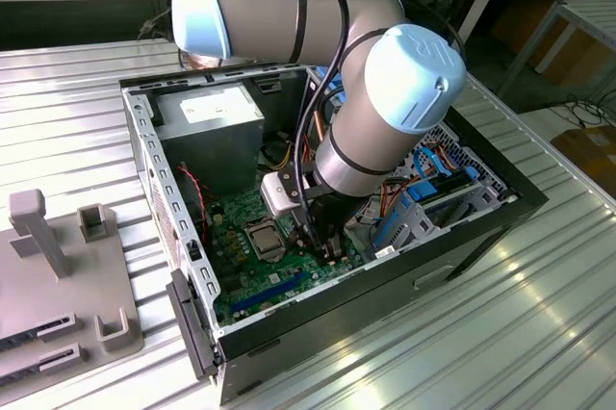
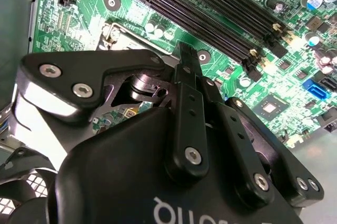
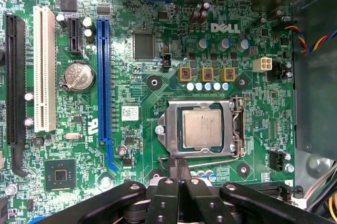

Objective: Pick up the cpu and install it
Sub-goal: 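Install the first cpu locking lever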

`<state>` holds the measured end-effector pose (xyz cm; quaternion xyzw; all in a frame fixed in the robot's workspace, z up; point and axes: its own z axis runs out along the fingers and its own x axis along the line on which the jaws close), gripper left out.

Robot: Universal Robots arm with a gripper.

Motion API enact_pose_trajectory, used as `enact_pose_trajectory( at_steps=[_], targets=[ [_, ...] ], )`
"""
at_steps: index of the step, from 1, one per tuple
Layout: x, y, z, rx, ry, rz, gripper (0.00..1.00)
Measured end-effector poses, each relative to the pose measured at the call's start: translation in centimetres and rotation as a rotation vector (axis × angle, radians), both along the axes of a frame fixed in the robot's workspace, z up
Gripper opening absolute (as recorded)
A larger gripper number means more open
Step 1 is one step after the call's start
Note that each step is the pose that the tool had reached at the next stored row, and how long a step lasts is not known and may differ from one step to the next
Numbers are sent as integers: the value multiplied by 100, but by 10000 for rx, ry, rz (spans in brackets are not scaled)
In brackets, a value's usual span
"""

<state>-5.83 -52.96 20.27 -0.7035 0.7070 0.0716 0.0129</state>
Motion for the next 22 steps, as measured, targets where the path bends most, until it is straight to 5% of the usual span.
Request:
enact_pose_trajectory(
  at_steps=[15, 22],
  targets=[
    [21, 0, -69, 0, 0, 1, 11],
    [20, 0, 56, 11, -23, 1, 11]
  ],
)
